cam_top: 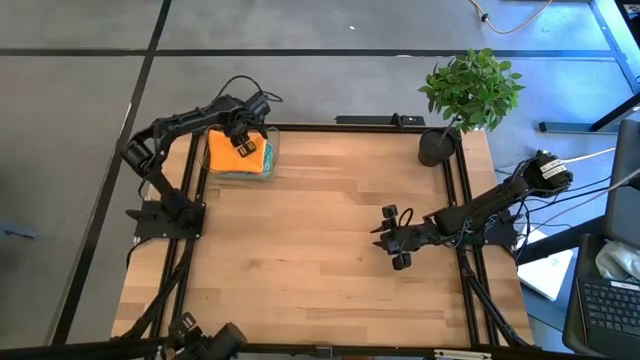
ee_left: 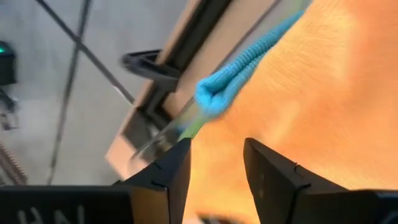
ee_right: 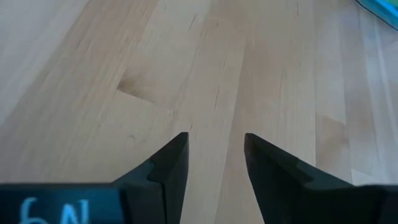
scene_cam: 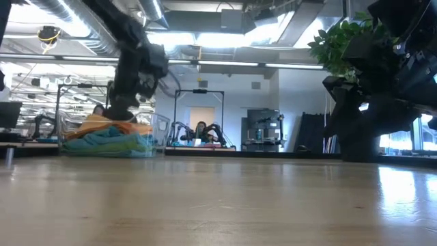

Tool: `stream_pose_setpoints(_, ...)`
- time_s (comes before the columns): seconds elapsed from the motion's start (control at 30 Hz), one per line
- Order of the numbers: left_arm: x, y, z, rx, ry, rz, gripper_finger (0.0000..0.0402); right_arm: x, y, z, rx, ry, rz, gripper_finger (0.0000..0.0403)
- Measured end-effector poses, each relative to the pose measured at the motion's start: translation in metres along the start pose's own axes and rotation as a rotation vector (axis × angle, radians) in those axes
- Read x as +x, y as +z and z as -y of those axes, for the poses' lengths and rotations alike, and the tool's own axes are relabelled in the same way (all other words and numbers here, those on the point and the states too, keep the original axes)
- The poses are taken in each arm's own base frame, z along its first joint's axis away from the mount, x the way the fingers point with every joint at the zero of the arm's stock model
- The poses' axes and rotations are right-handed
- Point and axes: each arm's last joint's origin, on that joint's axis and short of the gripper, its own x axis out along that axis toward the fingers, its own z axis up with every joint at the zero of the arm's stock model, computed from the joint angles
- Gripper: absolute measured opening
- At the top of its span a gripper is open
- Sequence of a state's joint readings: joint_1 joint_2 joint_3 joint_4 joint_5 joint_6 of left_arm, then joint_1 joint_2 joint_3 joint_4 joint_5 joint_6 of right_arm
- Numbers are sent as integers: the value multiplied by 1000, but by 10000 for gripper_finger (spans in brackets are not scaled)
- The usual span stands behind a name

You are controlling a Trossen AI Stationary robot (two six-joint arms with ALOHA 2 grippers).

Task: Fold microfiber towels
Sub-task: Stack the orange microfiber cloth on top of the blue microfiber cloth in the transparent bin, then adjust the transparent bin

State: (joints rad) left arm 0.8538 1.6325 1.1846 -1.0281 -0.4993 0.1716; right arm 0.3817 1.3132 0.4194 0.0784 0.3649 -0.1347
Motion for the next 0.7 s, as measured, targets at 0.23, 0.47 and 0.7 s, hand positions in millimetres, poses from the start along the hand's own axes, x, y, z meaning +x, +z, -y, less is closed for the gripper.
stream_pose_setpoints(0.23,-77,2,12,-155,-29,260,140,0,0,0,-1,0,-3,158)
stream_pose_setpoints(0.47,-117,24,89,-107,-377,604,140,0,-6,-1,-44,7,-55,158)
stream_pose_setpoints(0.7,-113,-5,157,9,-358,339,140,-1,-11,-1,-19,13,-107,158)
